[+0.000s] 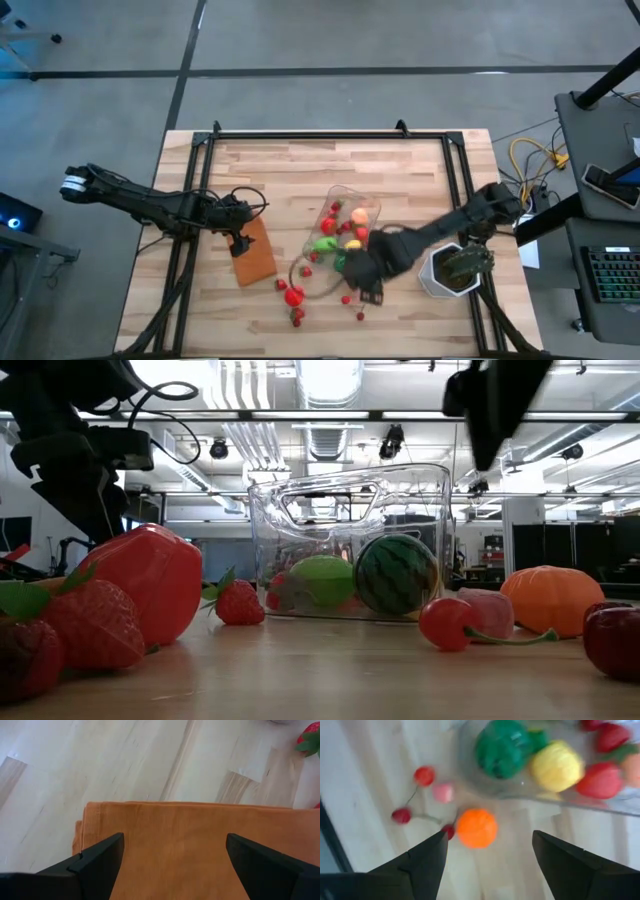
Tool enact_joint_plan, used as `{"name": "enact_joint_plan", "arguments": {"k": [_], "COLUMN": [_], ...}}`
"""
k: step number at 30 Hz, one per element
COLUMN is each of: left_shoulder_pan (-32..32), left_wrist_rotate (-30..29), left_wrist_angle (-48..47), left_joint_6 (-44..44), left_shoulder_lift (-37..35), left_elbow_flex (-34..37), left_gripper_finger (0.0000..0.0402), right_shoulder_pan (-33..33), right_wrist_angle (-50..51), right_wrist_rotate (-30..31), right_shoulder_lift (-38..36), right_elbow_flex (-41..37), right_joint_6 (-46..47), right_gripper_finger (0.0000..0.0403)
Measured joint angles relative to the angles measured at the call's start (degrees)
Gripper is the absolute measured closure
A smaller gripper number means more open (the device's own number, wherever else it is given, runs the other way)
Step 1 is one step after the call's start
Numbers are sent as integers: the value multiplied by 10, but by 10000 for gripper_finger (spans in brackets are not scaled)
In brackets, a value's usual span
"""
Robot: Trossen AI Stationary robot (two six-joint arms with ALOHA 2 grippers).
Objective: Pick and placing Produce into tupperware
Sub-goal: Put the orange pumpkin into the transparent bin
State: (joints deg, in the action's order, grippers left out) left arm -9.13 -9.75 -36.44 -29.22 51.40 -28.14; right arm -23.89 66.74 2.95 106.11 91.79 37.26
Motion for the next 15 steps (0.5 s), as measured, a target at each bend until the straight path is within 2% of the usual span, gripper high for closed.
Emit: {"name": "enact_joint_plan", "arguments": {"k": [7,15], "left_shoulder_pan": [0,0], "left_wrist_rotate": [0,0], "left_wrist_angle": [1,2], "left_joint_6": [0,0], "left_shoulder_lift": [0,0], "left_elbow_flex": [0,0], "left_gripper_finger": [65,65], "right_shoulder_pan": [-58,-62], "right_wrist_angle": [2,-3], "right_wrist_rotate": [15,12], "right_shoulder_lift": [26,75], "right_elbow_flex": [-5,-12], "right_joint_6": [37,77], "right_gripper_finger": [119,109]}}
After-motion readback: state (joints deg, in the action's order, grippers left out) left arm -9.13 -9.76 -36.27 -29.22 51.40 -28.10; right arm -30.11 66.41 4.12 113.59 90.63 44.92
